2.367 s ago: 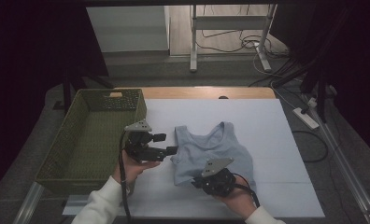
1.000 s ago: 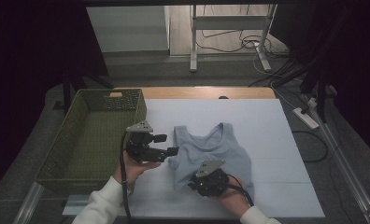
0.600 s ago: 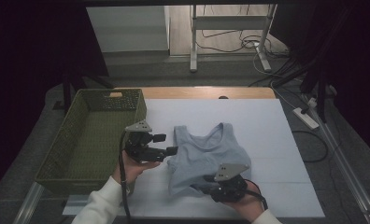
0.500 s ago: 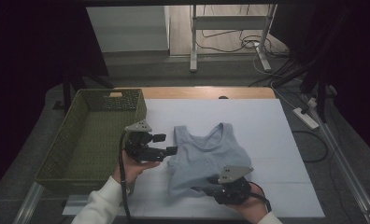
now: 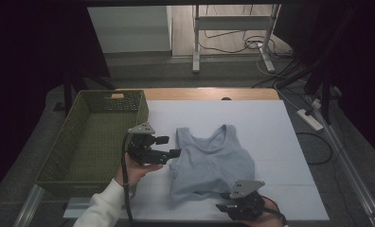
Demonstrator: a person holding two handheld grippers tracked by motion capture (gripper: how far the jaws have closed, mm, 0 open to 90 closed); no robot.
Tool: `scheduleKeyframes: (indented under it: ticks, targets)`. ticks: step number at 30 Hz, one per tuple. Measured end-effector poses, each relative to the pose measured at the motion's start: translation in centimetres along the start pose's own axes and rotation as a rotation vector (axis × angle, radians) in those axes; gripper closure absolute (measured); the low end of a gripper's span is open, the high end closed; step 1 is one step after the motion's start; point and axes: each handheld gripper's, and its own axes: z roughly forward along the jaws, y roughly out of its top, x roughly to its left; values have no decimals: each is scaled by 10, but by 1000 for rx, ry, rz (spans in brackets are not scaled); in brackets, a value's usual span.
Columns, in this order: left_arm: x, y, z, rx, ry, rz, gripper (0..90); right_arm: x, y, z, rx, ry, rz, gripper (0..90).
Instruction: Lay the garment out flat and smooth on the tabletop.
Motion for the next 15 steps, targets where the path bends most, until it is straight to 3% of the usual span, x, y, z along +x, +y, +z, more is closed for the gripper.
scheduleKeyframes:
  ticks: [3, 9, 15]
  targets:
    - [0, 0, 0, 1, -1, 0, 236, 0, 1, 5, 37, -23, -24, 590]
    - [0, 0, 1, 2, -1, 2, 236, -13, 1, 7, 47, -93, -35, 587]
    - [-1, 0, 1, 5, -1, 2, 236, -21, 3, 17, 92, -104, -63, 590]
